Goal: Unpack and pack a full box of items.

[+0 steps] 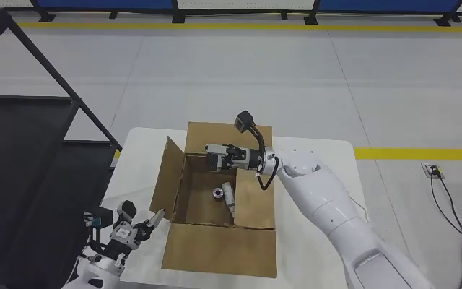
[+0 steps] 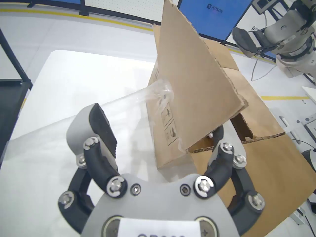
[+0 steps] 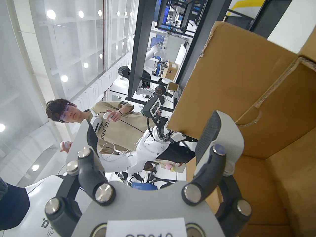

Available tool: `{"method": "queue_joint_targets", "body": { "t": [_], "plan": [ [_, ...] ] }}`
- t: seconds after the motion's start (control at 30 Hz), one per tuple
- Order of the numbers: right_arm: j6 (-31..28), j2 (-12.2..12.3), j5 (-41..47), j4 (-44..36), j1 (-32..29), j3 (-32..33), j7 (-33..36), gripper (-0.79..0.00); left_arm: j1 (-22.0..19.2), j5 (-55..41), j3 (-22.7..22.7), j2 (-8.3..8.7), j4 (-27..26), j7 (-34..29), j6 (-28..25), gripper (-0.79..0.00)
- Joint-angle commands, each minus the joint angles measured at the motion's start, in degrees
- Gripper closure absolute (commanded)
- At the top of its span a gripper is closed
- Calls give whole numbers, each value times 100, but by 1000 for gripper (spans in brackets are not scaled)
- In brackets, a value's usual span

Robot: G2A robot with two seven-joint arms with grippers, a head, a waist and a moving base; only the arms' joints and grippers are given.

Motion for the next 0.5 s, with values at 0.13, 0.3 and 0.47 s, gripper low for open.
{"method": "queue_joint_targets", "body": {
  "t": [0.13,0.3,0.47],
  "plan": [
    [126,263,-320,-296,-285,412,-163,-785,18,-356,-313,7,271,-187,4,-785],
    [327,409,-458,-533,-492,669,-245,-785,-97,-404,-441,16,510,-358,56,-785],
    [465,504,-565,-760,-668,838,-283,-785,-239,-408,-433,24,846,-591,33,-785]
  ]
}}
